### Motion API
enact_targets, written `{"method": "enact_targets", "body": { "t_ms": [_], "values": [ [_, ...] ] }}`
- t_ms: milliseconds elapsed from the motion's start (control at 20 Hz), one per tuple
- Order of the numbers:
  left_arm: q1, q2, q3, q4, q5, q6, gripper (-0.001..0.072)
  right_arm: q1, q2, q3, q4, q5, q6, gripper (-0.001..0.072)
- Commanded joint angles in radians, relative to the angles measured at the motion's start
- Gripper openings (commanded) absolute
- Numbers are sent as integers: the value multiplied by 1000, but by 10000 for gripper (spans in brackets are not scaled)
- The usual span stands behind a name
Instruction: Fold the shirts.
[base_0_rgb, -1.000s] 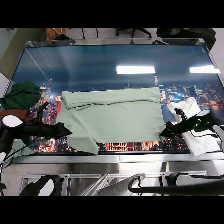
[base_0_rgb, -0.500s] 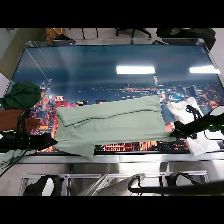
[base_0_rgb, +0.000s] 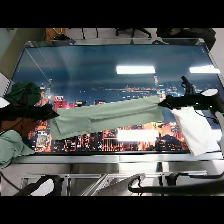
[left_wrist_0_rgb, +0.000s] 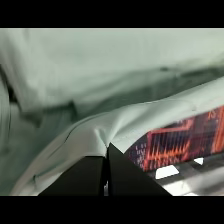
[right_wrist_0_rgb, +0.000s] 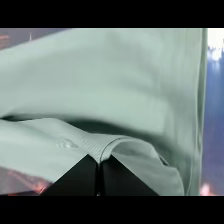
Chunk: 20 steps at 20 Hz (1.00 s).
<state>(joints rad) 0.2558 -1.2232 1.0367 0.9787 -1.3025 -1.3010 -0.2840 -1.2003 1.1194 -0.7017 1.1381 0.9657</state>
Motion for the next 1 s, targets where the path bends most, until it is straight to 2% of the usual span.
{"method": "enact_targets", "body": {
  "t_ms": [0, 200, 250, 300, 350, 400, 450, 500, 600, 950],
  "values": [
    [-77, -216, 95, -2, 172, 18, 16, 62, -169, 62, 44, -126, -96, 24],
    [-108, -347, 178, -2, 291, 46, 17, 54, -207, 67, 23, -188, -103, 25],
    [-108, -369, 202, -3, 282, 45, 22, 47, -197, 76, 21, -177, -103, 70],
    [-109, -391, 232, -3, 249, 45, 23, 43, -183, 90, 20, -156, -103, 211],
    [-108, -409, 263, -4, 199, 45, 109, 37, -162, 108, 14, -138, -106, 313],
    [-108, -423, 295, -3, 145, 45, 515, 31, -138, 127, -3, -135, -106, 406],
    [-108, -429, 324, -3, 104, 43, 706, 22, -117, 142, -36, -142, -106, 483],
    [-108, -428, 349, -3, 74, 43, 706, 13, -107, 152, -72, -147, -101, 506],
    [-108, -411, 382, -5, 45, 36, 706, -8, -120, 155, -115, -128, -78, 507],
    [-116, -348, 386, -15, -37, 9, 706, 6, -262, 155, -102, 34, -76, 506]
  ]
}}
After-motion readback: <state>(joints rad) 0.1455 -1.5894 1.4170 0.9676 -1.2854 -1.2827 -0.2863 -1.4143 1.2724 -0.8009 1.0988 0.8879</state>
